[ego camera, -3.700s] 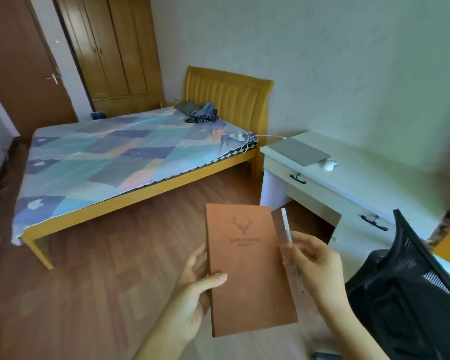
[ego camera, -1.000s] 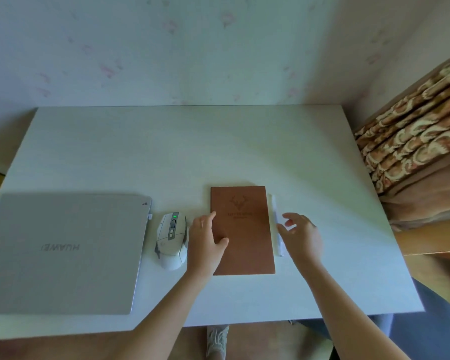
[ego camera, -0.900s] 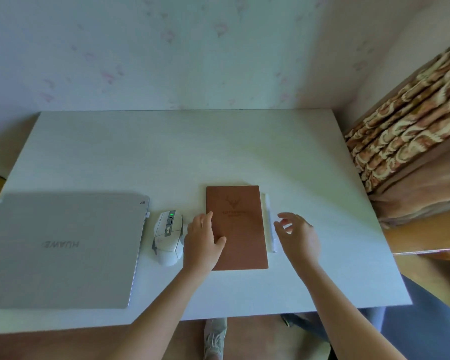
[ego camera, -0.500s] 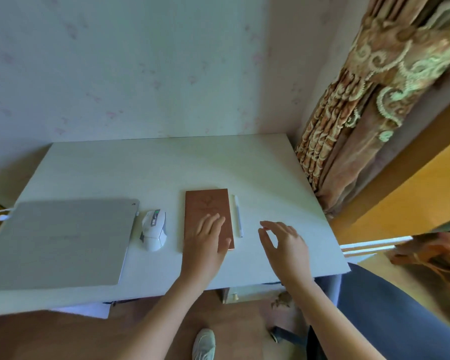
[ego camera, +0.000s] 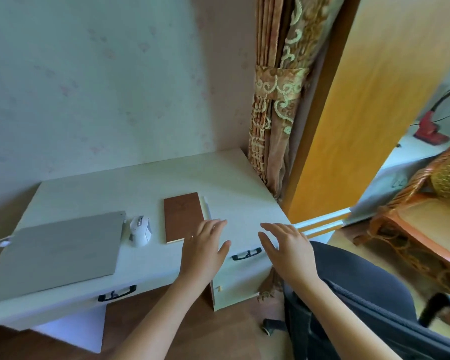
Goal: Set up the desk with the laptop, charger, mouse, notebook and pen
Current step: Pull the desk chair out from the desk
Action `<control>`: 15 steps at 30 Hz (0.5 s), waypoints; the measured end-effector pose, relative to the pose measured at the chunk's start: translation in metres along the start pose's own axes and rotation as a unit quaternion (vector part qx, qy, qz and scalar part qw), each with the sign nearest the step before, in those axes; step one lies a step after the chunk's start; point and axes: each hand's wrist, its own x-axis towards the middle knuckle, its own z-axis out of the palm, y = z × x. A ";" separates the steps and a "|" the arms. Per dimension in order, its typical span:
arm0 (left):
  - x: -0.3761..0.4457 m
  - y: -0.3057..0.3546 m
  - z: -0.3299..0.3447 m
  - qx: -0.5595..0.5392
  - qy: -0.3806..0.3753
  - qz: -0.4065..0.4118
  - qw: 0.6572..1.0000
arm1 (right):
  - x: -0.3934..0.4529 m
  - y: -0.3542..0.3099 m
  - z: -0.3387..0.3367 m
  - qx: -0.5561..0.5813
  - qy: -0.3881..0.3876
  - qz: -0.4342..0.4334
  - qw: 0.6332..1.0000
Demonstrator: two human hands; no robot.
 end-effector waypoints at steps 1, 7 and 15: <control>-0.002 0.007 -0.001 -0.004 -0.005 0.016 1.000 | -0.009 0.002 -0.008 -0.016 0.005 0.011 1.000; -0.026 0.061 0.006 -0.034 -0.027 0.096 0.994 | -0.064 0.016 -0.058 -0.095 0.009 0.060 0.994; -0.055 0.153 0.015 -0.072 -0.087 0.153 0.982 | -0.129 0.059 -0.121 -0.175 0.041 0.111 0.977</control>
